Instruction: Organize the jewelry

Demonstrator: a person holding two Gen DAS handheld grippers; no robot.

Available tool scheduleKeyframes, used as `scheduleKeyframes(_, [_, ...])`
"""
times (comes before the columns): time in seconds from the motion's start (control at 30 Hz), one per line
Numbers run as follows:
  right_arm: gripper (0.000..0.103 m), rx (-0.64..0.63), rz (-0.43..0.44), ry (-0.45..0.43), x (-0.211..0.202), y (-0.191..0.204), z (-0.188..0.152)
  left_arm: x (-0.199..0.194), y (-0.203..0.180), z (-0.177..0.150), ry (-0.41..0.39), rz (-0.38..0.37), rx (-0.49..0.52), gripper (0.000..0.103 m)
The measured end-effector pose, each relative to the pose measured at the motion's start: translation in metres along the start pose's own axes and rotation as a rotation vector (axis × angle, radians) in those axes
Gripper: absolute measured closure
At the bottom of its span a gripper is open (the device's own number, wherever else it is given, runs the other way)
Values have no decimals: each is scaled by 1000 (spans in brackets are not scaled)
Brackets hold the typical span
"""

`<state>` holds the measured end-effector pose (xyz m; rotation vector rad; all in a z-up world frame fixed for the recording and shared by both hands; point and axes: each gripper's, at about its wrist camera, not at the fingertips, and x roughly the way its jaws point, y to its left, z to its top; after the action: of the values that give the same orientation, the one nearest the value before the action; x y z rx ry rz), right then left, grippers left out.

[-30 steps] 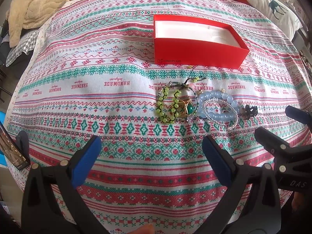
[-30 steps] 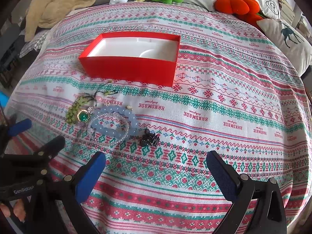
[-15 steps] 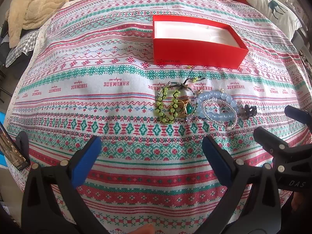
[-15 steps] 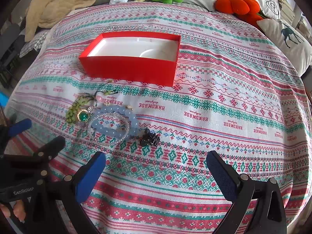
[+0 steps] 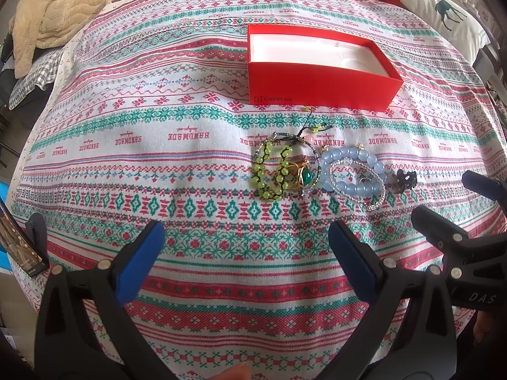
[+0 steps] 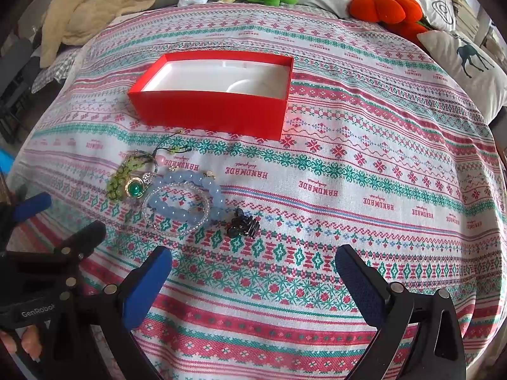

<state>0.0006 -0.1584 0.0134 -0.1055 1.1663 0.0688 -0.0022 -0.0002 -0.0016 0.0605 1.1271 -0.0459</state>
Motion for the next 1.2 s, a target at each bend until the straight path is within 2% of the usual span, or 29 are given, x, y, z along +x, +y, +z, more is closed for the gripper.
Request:
scheduleKeyframes(0.57, [0, -3, 0, 1, 0, -1, 0, 1, 0, 3, 0, 1, -3, 0])
scheduleKeyframes(0.7, [0, -2, 7, -5, -2, -4, 4, 4, 10, 6, 13, -38, -21, 0])
scheduleKeyframes(0.93, [0, 14, 41, 15, 2, -14, 16, 9, 24, 21, 23, -50, -23, 0])
scheduleKeyframes(1.13, [0, 33, 80, 39, 8, -24, 30, 16, 38, 40, 43, -136, -61, 0])
scheduleKeyframes(1.2, [0, 41, 88, 44, 10, -28, 34, 20, 41, 46, 50, -172, -84, 4])
